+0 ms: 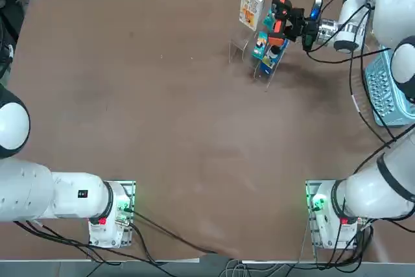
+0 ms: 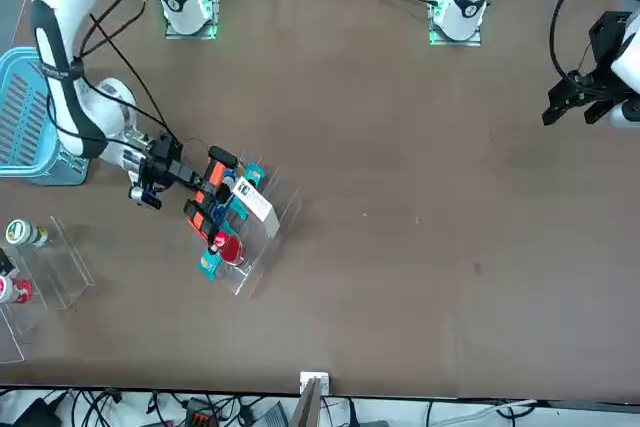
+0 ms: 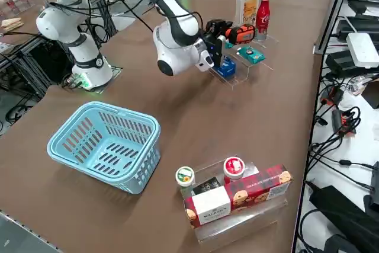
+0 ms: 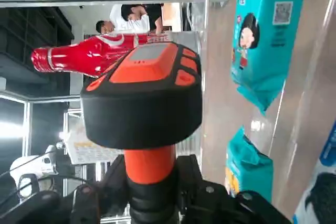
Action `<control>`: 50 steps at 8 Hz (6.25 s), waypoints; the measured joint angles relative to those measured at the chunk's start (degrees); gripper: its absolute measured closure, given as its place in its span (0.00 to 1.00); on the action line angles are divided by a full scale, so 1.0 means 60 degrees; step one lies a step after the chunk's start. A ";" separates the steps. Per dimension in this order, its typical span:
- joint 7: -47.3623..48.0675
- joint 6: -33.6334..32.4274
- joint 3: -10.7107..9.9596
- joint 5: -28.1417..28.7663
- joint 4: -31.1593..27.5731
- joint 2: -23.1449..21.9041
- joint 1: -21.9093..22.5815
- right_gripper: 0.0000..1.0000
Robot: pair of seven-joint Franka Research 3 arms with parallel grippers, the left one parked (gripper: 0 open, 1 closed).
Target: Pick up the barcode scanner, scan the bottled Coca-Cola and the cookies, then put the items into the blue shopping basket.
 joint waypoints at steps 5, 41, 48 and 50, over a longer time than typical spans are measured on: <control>-0.0075 -0.0336 -0.0011 0.0023 -0.0033 0.0095 -0.0003 0.55; 0.8003 0.4306 -0.0633 -1.5827 -0.1697 -0.2457 -0.0665 0.55; 0.8346 0.5653 -0.0620 -1.5909 -0.3154 -0.2466 -0.0438 0.54; 0.8355 0.5686 -0.0698 -1.5916 -0.3098 -0.2471 -0.0457 0.18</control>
